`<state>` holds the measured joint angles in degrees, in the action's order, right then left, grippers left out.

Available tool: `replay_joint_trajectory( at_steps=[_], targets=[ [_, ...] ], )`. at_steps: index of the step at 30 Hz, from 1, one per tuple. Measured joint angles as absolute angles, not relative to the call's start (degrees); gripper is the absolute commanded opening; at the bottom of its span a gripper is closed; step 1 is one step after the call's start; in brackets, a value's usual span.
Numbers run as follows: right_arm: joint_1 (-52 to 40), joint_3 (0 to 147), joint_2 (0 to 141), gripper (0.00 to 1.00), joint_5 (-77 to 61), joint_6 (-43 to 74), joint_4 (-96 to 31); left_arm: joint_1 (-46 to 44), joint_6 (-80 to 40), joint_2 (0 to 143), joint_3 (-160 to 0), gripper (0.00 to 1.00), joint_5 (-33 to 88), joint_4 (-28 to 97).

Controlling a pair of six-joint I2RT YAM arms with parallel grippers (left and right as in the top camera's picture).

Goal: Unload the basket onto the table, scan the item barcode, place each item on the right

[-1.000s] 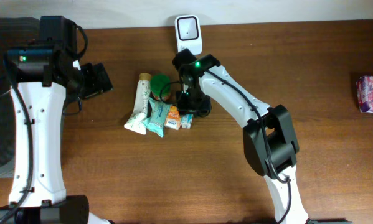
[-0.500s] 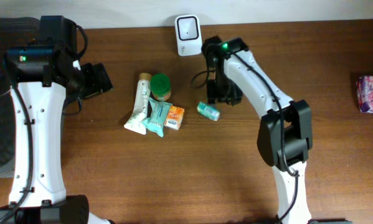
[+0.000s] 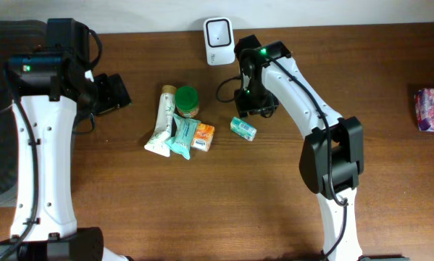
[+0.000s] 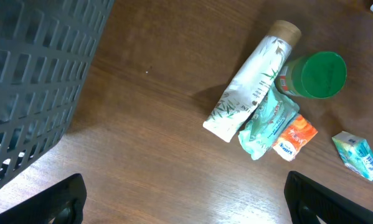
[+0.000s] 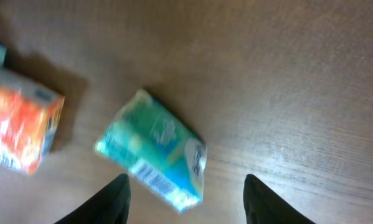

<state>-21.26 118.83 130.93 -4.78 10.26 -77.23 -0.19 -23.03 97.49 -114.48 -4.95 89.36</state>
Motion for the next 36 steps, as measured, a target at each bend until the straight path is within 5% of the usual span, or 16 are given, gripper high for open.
replay_joint_trajectory(
  at_steps=[9, 15, 36],
  targets=[
    [-27.42, 122.93, 130.87, 0.50, -5.78, -5.15, -84.95, -0.19, -23.03, 97.49, -114.45, 0.99, -4.97, 89.36],
    [-33.01, 122.56, 130.87, 0.50, 3.53, -3.18, -84.66, -0.19, -23.03, 97.49, -114.45, 0.99, -4.97, 89.36],
    [-28.40, 115.24, 130.89, 0.56, 10.66, 1.06, -78.17, -0.19, -23.05, 97.49, -114.45, 0.99, -4.97, 89.36]
  ],
)
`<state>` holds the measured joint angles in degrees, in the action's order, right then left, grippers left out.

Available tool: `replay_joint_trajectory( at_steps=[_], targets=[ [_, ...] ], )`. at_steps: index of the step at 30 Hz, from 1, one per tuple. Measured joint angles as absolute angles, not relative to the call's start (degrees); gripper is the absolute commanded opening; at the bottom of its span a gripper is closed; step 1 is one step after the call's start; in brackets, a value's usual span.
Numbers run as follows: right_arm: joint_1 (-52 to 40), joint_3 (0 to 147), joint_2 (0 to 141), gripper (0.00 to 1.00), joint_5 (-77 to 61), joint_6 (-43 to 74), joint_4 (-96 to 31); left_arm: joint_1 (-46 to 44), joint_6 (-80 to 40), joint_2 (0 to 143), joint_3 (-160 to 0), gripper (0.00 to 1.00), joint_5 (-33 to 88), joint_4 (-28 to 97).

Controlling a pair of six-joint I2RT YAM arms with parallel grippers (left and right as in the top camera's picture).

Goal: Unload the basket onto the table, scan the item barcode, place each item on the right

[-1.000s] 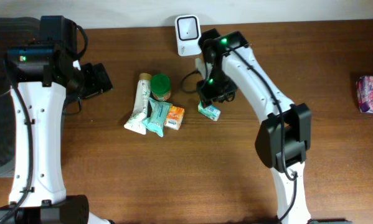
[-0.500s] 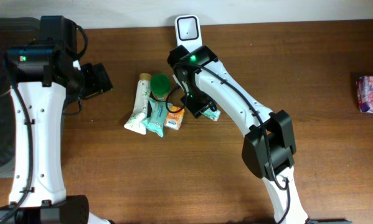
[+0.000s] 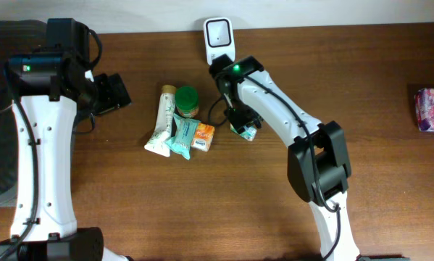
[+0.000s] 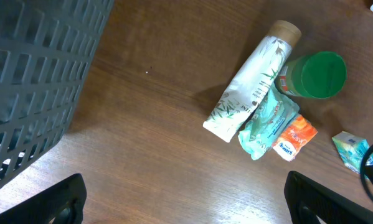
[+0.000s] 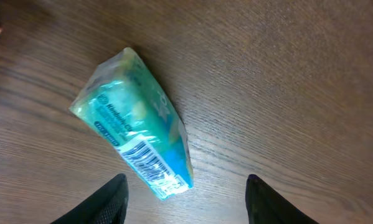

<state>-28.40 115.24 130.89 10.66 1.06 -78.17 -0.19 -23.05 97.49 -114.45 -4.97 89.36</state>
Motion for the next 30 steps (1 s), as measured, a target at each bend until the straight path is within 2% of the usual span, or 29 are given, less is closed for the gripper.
replay_joint_trajectory(
  at_steps=[10, 14, 17, 22, 26, 29, 30],
  targets=[
    [-27.62, 113.19, 130.89, 0.55, -2.09, -3.25, -78.00, -0.19, -23.03, 97.49, -114.45, 0.99, -4.97, 89.34],
    [-27.62, 109.30, 130.87, 0.47, -7.92, -4.25, -77.58, -0.19, -23.03, 97.49, -114.45, 0.99, -4.97, 89.34],
    [-27.79, 108.79, 130.89, 0.48, -14.61, -4.54, -77.76, -0.19, -23.03, 97.49, -114.45, 0.99, -4.97, 89.36],
    [-29.58, 108.79, 130.52, 0.57, -21.41, -4.40, -79.07, -0.19, -23.03, 97.49, -114.45, 0.99, -4.95, 89.36],
    [-28.73, 111.66, 130.13, 0.62, -18.11, -2.55, -79.57, -0.19, -23.05, 97.49, -114.45, 0.99, -4.95, 89.36],
    [-23.99, 114.39, 129.34, 0.63, -13.80, -2.76, -75.20, -0.19, -23.05, 97.49, -114.45, 0.99, -4.97, 89.38],
    [-22.59, 114.41, 129.27, 0.67, -13.30, -3.90, -73.25, -0.19, -23.03, 97.49, -114.45, 0.99, -4.97, 89.36]
  ],
)
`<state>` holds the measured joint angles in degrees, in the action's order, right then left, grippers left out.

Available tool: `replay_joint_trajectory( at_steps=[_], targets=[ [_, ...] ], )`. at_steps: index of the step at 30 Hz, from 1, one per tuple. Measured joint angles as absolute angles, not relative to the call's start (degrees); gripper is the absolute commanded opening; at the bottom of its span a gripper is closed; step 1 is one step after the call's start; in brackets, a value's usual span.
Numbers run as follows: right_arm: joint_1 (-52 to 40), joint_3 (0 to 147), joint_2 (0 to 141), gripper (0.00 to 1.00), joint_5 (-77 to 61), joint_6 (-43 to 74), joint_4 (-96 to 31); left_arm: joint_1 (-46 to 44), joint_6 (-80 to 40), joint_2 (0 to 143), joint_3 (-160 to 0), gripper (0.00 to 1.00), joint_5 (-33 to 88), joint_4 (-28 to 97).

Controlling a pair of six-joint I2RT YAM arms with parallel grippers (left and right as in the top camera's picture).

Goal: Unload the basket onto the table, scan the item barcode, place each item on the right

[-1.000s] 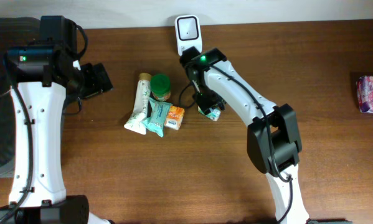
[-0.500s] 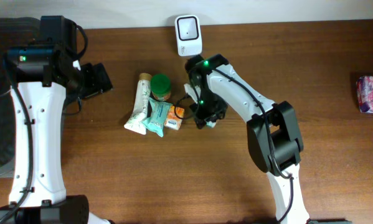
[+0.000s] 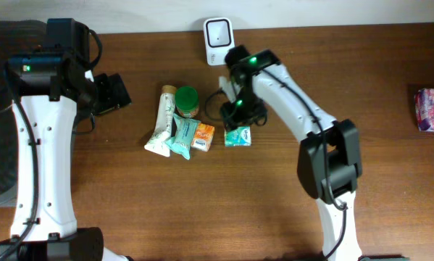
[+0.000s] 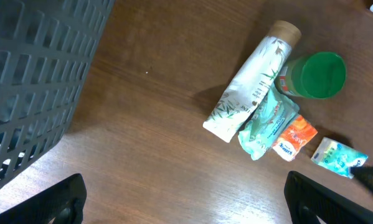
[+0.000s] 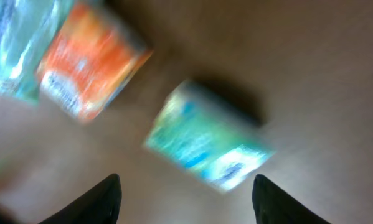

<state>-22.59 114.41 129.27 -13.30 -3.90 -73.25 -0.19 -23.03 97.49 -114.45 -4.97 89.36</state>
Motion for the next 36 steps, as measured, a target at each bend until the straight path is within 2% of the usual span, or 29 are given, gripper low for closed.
replay_joint_trajectory(
  at_steps=[3, 9, 13, 19, 22, 24, 25, 29, 30, 31, 34, 36],
  targets=[
    [-18.39, 114.43, 129.27, 0.72, -12.03, -9.74, -68.84, -0.19, -23.03, 97.49, -114.45, 0.99, -4.97, 89.34],
    [-18.20, 114.43, 129.29, 0.72, -14.57, -23.68, -66.76, -0.19, -23.03, 97.49, -114.45, 0.99, -4.97, 89.36],
    [-18.20, 114.41, 130.04, 0.51, -17.54, -28.45, -66.81, -0.19, -23.03, 97.49, -114.45, 0.99, -4.97, 89.36],
    [-18.92, 108.49, 132.57, 0.50, -18.59, -30.33, -65.69, -0.19, -23.05, 97.49, -114.45, 0.99, -4.97, 89.36],
    [-19.59, 106.24, 132.62, 0.36, -19.07, -30.44, -64.49, -0.19, -23.05, 97.49, -114.45, 0.99, -4.97, 89.36],
    [-19.94, 105.89, 132.62, 0.20, -19.46, -29.50, -65.08, -0.19, -23.05, 97.49, -114.45, 0.99, -4.97, 89.36],
    [-19.99, 105.89, 132.62, 0.20, -19.62, -27.59, -66.00, -0.19, -23.05, 97.49, -114.45, 0.99, -4.95, 89.36],
    [-19.97, 105.89, 132.62, 0.34, -19.88, -13.15, -74.56, -0.19, -23.05, 97.49, -114.45, 0.99, -4.97, 89.36],
    [-19.97, 105.89, 132.62, 0.45, -20.08, -4.45, -77.36, -0.19, -23.03, 97.49, -114.45, 0.99, -4.97, 89.38],
    [-19.97, 105.89, 132.62, 0.77, -20.08, -0.75, -78.24, -0.19, -23.05, 97.49, -114.45, 0.99, -4.97, 89.38],
    [-19.86, 105.89, 132.62, 0.84, -19.79, 5.98, -75.94, -0.19, -23.05, 97.49, -114.45, 0.99, -4.97, 89.34],
    [-19.40, 105.89, 132.62, 0.83, -19.59, 7.79, -73.41, -0.19, -23.05, 97.49, -114.45, 0.99, -4.97, 89.34]
  ],
)
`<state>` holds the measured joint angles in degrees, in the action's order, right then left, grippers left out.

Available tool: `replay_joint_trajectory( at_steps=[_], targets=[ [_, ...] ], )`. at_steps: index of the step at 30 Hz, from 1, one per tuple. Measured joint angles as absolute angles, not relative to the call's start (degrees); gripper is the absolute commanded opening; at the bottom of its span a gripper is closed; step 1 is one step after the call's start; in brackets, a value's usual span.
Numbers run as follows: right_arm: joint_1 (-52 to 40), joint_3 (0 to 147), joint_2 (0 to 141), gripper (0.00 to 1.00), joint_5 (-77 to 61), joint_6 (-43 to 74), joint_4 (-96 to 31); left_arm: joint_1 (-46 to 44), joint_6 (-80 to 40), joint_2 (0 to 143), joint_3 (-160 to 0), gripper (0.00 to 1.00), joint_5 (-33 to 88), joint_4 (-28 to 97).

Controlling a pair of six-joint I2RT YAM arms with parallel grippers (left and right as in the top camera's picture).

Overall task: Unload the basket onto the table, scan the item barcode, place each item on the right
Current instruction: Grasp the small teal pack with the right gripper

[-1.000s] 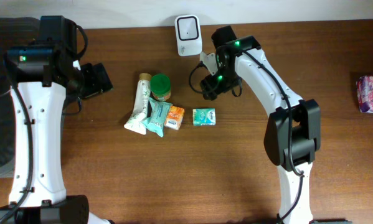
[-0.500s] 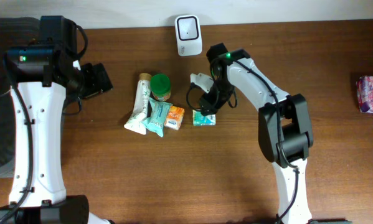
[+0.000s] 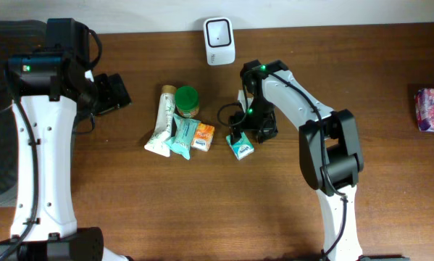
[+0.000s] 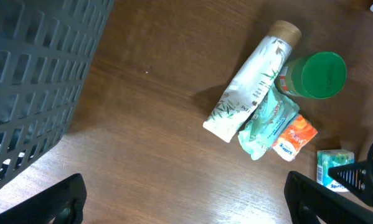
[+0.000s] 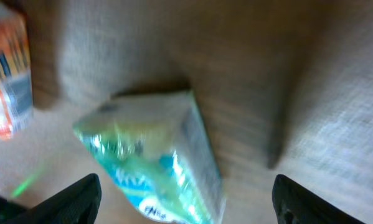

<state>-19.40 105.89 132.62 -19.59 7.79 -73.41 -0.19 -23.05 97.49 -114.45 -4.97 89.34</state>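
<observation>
A small teal packet [image 3: 240, 148] lies on the brown table, just right of the item cluster; it also shows in the left wrist view [image 4: 332, 167]. My right gripper [image 3: 250, 133] hovers open right over it. In the blurred right wrist view the teal packet [image 5: 155, 162] lies between the spread fingers [image 5: 80, 196], untouched. The white scanner [image 3: 219, 31] stands at the table's back edge. My left gripper [image 3: 112, 93] stays open at the left, away from the items, its fingertips [image 4: 49, 199] wide apart.
The cluster holds a white tube [image 3: 161, 122], a green-lidded jar [image 3: 187, 101], a teal pouch [image 3: 180, 138] and an orange packet [image 3: 203, 137]. A grey basket [image 4: 30, 81] stands at the far left. A pink packet [image 3: 432, 110] sits at the right edge.
The teal packet has shifted a little toward the front of the table and turned. My right gripper has moved to the right and nearer, still open. The left arm is unchanged.
The teal packet first lay apart to the right of the orange packet, with my open right gripper just behind it. Then the gripper was low over it. Later the packet lay closer to the orange packet, and now it sits slightly nearer the front, turned.
</observation>
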Motion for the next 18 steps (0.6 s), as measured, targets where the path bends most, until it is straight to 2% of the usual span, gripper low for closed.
replay_joint_trajectory(
  at_steps=[4, 7, 12, 13, 15, 16, 18],
  targets=[
    [-16.86, 105.89, 132.62, 0.79, -21.65, 1.96, -73.03, -0.19, -23.03, 97.49, -114.45, 0.99, -4.97, 89.34],
    [-15.49, 105.95, 132.62, 0.83, -24.40, -4.91, -76.38, -0.19, -23.03, 97.49, -114.45, 0.99, -4.97, 89.36],
    [-11.88, 111.46, 132.60, 0.84, -25.65, -8.08, -86.39, -0.19, -23.05, 97.49, -114.45, 0.99, -4.95, 89.38],
    [-11.35, 112.86, 132.60, 0.79, -25.65, -8.91, -87.31, -0.19, -23.05, 97.49, -114.45, 0.99, -4.97, 89.38],
    [-11.29, 113.47, 132.60, 0.79, -25.65, -9.63, -87.07, -0.19, -23.03, 97.49, -114.45, 0.99, -4.97, 89.36],
    [-11.29, 113.47, 132.60, 0.80, -25.67, -9.67, -85.86, -0.19, -23.03, 97.49, -114.45, 0.99, -4.97, 89.36],
    [-11.29, 113.47, 132.60, 0.95, -25.65, -9.74, -82.98, -0.19, -23.05, 97.49, -114.45, 0.99, -4.97, 89.36]
  ],
)
